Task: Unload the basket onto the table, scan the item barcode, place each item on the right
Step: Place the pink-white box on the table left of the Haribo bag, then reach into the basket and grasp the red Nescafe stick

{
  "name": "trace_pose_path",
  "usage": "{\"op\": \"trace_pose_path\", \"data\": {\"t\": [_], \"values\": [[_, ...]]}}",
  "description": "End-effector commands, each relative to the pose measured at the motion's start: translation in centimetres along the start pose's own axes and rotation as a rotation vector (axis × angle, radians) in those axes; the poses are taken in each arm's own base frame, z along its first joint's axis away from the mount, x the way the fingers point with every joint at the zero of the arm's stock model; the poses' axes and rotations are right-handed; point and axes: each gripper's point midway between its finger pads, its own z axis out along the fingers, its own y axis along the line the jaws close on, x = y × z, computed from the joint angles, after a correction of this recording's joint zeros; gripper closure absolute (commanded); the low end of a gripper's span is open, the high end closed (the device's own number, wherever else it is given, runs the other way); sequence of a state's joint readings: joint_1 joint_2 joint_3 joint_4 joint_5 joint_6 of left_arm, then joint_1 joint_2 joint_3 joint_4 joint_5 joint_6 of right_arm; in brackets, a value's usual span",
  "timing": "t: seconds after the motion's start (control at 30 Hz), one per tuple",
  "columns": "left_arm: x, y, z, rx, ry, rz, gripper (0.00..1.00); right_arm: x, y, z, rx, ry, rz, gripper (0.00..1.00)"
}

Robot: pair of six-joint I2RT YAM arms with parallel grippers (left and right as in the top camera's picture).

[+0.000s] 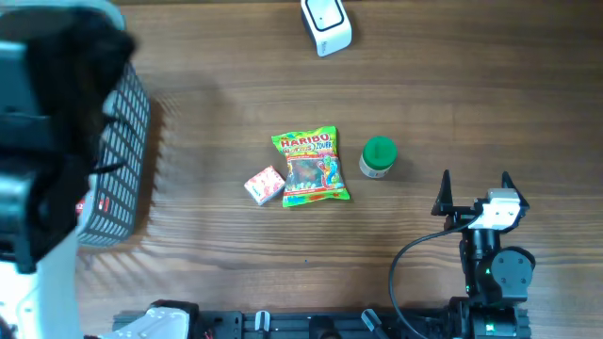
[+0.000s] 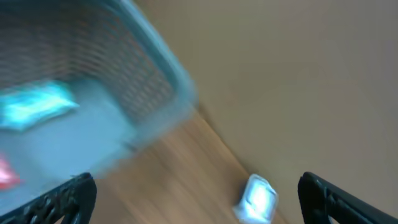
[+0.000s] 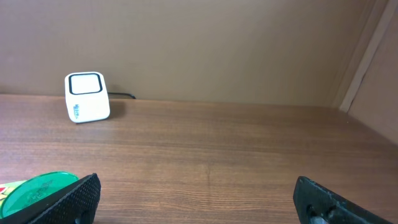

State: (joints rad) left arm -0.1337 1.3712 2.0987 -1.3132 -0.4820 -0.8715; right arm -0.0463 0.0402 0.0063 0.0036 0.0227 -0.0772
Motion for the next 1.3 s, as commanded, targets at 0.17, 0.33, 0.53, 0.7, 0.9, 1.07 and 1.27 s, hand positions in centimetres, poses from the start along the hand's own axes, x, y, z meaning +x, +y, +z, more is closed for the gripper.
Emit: {"op": "trace_pose_path", "data": {"t": [0.17, 0.33, 0.53, 0.7, 0.9, 1.07, 1.27], "values": [[-3.5, 16.2, 7.0, -0.570, 0.075, -0.247, 0.00, -0.2, 0.1, 0.0, -0.004, -0.008, -0.009, 0.00], [0.2, 23.6, 12.0, -0.794, 0.277, -0.333, 0.00, -0.2, 0.1, 0.0, -0.004, -0.008, -0.009, 0.00], [7.6, 29.6, 17.6, -0.886, 0.408, -0.337, 0.00, -0.2, 0.1, 0.0, -0.004, -0.008, -0.009, 0.00], [12.5, 33.0, 20.1, -0.895, 0.432, -0.341, 0.00, -0.2, 0.1, 0.0, -0.004, -0.008, -0.009, 0.00], [15.0, 35.6, 21.1, -0.902, 0.428, -0.333, 0.00, -0.2, 0.1, 0.0, -0.004, -0.008, -0.009, 0.00], [15.6, 37.5, 21.4, -0.907, 0.406, -0.373, 0.00, -0.2, 0.1, 0.0, -0.004, -0.008, -0.009, 0.00], [16.7, 38.3, 22.6, -0.913, 0.429, -0.378, 0.00, -0.2, 0.1, 0.0, -0.004, -0.008, -0.009, 0.00]]}}
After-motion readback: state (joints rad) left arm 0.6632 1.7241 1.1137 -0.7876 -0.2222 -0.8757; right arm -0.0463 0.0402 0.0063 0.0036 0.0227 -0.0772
